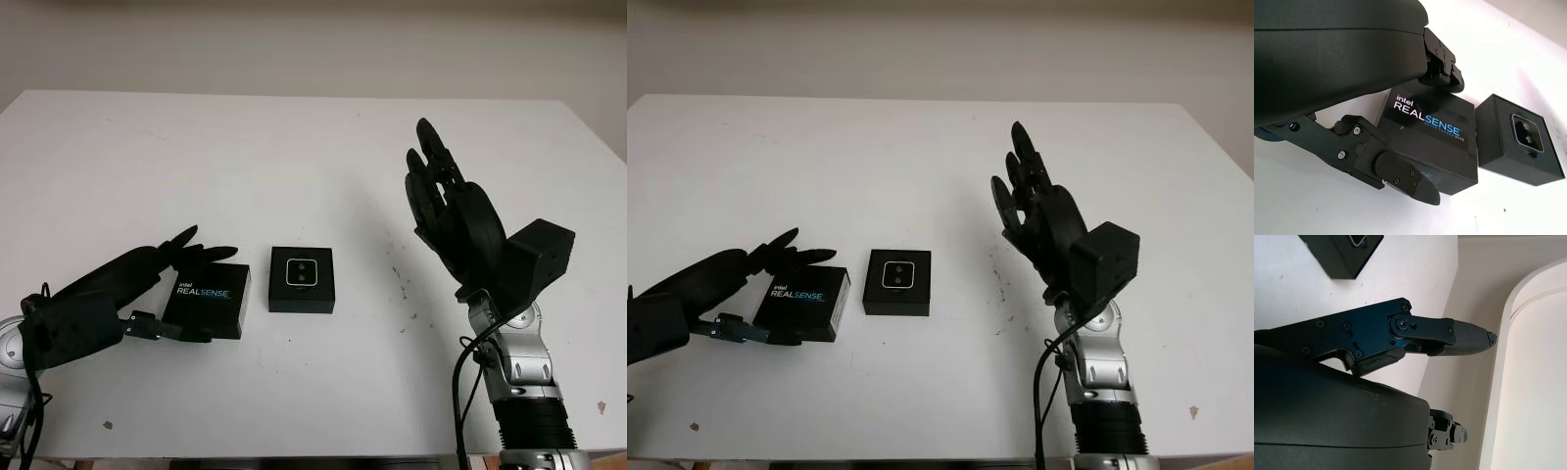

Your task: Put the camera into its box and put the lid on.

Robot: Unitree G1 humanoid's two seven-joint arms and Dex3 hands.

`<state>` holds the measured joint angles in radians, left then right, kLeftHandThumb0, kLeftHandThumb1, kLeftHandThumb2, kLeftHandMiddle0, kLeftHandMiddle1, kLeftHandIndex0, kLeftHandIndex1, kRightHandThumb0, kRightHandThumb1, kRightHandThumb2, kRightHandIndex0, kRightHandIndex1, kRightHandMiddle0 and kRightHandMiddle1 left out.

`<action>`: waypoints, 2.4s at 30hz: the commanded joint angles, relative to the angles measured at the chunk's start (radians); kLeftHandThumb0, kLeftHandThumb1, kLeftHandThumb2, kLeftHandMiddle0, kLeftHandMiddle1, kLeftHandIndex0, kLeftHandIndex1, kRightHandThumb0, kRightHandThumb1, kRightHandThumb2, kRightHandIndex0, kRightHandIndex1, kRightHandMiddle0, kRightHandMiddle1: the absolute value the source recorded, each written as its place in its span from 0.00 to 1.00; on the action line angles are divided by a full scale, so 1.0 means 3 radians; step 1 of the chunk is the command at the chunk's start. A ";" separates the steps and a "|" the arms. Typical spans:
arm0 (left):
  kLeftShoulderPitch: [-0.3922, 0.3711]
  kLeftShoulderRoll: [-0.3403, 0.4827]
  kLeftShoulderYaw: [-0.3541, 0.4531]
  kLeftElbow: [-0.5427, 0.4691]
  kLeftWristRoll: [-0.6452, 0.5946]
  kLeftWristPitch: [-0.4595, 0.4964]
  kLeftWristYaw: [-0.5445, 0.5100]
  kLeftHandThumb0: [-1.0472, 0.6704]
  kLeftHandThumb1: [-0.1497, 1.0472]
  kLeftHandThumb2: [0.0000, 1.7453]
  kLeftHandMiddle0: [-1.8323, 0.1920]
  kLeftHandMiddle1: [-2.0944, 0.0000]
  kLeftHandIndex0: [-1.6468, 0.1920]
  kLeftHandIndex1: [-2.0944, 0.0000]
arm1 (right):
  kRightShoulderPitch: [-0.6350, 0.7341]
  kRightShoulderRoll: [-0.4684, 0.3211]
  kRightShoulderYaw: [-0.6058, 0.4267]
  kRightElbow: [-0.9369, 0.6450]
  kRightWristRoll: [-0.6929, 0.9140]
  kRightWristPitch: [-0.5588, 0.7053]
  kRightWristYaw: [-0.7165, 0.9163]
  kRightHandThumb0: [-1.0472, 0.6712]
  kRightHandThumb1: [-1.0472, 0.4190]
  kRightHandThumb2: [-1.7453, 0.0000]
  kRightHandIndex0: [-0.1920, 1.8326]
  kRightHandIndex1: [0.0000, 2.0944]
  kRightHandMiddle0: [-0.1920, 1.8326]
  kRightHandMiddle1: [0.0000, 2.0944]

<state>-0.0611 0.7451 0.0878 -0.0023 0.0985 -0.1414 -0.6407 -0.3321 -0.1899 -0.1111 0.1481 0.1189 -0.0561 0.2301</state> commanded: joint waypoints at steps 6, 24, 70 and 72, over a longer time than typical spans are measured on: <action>0.0072 -0.0112 -0.0060 0.0043 -0.0180 -0.0102 -0.0075 0.43 0.79 0.04 0.66 0.94 0.68 0.90 | -0.0038 -0.0054 -0.0014 -0.0055 -0.0046 0.0091 -0.0058 0.21 0.00 0.73 0.07 0.03 0.06 0.03; 0.0095 -0.0280 -0.0132 0.0474 0.0335 -0.0642 0.0722 0.52 0.94 0.03 0.72 0.34 0.72 0.36 | 0.0005 -0.0041 -0.0034 -0.0115 -0.0027 0.0112 -0.0040 0.23 0.00 0.71 0.07 0.03 0.06 0.03; -0.1067 -0.0793 -0.0311 -0.1210 -0.0566 0.2620 0.1017 0.52 0.89 0.03 0.66 0.31 0.68 0.32 | 0.0124 0.0186 0.0211 -0.0139 -0.0026 0.0261 -0.0091 0.23 0.00 0.72 0.10 0.03 0.09 0.04; -0.1055 -0.0814 -0.0385 -0.1229 -0.0497 0.2674 0.1043 0.51 0.89 0.03 0.67 0.30 0.69 0.30 | 0.0127 0.0195 0.0219 -0.0152 -0.0031 0.0280 -0.0111 0.23 0.00 0.73 0.10 0.03 0.09 0.05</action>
<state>-0.3594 0.5040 -0.0159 -0.3503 -0.0611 0.6546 -0.3353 -0.3023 -0.1372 -0.0465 0.1257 0.1101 0.0218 0.2009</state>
